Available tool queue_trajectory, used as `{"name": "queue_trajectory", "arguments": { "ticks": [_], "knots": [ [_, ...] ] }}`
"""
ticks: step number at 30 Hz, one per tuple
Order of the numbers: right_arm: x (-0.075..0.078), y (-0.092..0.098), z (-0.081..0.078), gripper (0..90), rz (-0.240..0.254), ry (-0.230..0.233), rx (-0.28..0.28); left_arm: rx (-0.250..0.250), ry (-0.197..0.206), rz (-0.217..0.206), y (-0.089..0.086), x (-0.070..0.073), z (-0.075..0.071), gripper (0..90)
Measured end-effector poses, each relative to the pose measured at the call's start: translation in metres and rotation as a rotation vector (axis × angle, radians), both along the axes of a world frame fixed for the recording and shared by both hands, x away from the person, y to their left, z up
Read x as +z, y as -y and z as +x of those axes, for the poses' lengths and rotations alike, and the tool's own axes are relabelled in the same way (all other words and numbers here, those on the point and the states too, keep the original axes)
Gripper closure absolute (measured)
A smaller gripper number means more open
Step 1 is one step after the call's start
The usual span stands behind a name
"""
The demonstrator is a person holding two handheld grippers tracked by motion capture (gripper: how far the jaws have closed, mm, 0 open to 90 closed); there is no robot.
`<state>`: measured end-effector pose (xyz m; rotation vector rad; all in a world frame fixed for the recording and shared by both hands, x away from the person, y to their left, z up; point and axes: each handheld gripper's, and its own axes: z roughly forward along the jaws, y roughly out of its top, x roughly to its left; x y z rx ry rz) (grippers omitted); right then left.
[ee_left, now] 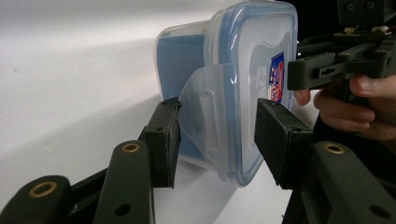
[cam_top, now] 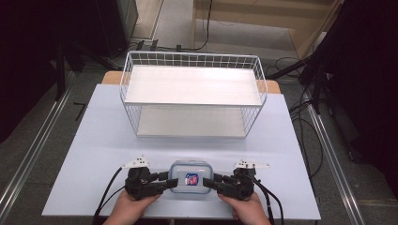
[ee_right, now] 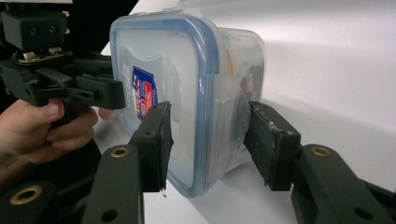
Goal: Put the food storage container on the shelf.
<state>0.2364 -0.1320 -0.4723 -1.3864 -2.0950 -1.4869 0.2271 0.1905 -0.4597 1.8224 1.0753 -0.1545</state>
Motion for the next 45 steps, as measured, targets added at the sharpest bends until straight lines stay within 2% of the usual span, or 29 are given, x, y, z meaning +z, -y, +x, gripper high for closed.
{"name": "queue_trajectory", "arguments": {
  "ticks": [5, 8, 10, 11, 18, 21, 24, 25, 26, 29, 36, 45],
  "knots": [
    [0.001, -0.001, 0.000, 52.7, -0.007, 0.022, -0.007, 0.003, 0.027, 0.011, 0.001, 0.000, 0.000, 51.7],
    [0.002, -0.002, -0.001, 52.7, -0.023, 0.050, -0.006, 0.016, 0.064, 0.022, 0.002, 0.000, -0.001, 51.5],
    [0.002, -0.003, 0.000, 52.7, -0.024, 0.056, -0.007, 0.019, 0.069, 0.025, 0.002, 0.000, -0.001, 51.4],
    [0.002, -0.003, -0.001, 52.6, -0.022, 0.066, -0.009, 0.029, 0.093, 0.020, 0.002, 0.001, -0.002, 51.3],
    [0.008, -0.004, -0.004, 52.5, -0.012, 0.124, -0.014, 0.043, 0.164, 0.030, 0.002, 0.010, -0.006, 51.1],
    [0.011, -0.005, -0.005, 52.5, -0.012, 0.164, -0.014, 0.044, 0.185, 0.033, 0.002, 0.013, -0.007, 50.7],
    [0.014, -0.006, -0.007, 52.4, -0.012, 0.191, -0.021, 0.054, 0.230, 0.048, 0.003, 0.019, -0.011, 50.4],
    [0.014, -0.006, -0.007, 52.4, -0.012, 0.191, -0.021, 0.054, 0.230, 0.048, 0.003, 0.019, -0.011, 50.3],
    [0.017, -0.006, -0.008, 52.4, -0.011, 0.216, -0.022, 0.056, 0.249, 0.050, 0.003, 0.021, -0.011, 50.3],
    [0.021, -0.007, -0.009, 52.4, -0.014, 0.249, -0.027, 0.058, 0.264, 0.048, 0.003, 0.023, -0.012, 50.1],
    [0.035, -0.008, -0.014, 52.5, -0.022, 0.341, -0.044, 0.069, 0.347, 0.037, 0.004, 0.034, -0.017, 49.7],
    [0.044, -0.008, -0.016, 52.4, -0.016, 0.401, -0.051, 0.074, 0.394, 0.039, 0.005, 0.044, -0.019, 49.7]
  ]
}}
